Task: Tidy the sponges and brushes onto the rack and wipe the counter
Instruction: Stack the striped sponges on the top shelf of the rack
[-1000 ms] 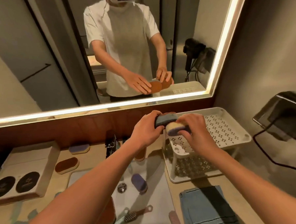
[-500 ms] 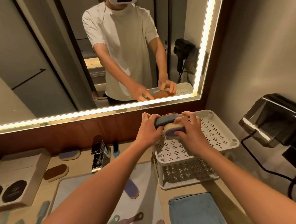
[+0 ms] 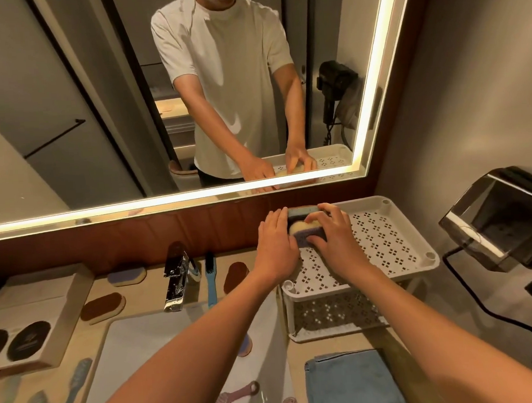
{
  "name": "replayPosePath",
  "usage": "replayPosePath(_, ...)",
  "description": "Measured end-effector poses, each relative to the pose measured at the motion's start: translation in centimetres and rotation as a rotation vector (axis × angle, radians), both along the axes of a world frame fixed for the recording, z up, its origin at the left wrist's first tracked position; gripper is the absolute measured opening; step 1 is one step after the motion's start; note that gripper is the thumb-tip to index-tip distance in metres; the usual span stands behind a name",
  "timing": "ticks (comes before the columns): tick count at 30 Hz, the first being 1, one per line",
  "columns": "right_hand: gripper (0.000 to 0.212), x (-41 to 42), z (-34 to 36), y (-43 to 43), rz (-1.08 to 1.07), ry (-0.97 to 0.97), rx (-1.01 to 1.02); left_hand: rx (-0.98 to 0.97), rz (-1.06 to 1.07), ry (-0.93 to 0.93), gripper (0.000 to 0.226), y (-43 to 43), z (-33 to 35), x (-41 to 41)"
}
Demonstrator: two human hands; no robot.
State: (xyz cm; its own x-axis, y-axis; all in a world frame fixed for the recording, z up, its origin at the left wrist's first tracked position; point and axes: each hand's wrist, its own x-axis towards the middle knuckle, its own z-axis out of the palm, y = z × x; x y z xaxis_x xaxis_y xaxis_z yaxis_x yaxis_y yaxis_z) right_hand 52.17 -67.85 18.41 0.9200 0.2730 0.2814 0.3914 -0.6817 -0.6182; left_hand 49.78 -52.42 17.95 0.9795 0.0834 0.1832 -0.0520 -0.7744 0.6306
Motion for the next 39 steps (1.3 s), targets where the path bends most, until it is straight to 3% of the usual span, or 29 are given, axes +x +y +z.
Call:
replayPosePath(6,0.029,0.2,0.2,0.8,0.002,-0.033,-0.002,0.005,-0.012,0.038,0.07,0.1,0.1,-0.3)
replayPosePath(15,0.029,0.3,-0.3,1.3,0.042,-0.006,0.058,0.229,-0.033,0.054,0.078,-0.2,-0.3,-0.2)
replayPosePath(22,0.039,0.4,-0.8,1.1,0.054,0.001,-0.02,0.335,-0.068,0.075,0.079,-0.4,-0.3,0.1)
replayPosePath(29,0.045,-0.1,0.3,1.2,0.04,-0.028,-0.153,0.315,-0.08,0.162,0.078,0.0,0.7,0.1)
replayPosePath(32,0.046,-0.8,1.0,1.4,0.035,-0.078,-0.14,0.284,-0.155,0.232,0.084,1.0,1.5,0.3)
replayPosePath(39,0.047,-3.0,2.1,5.0,0.086,-0.086,-0.107,0.24,-0.136,0.195,0.08,5.5,2.3,-1.6)
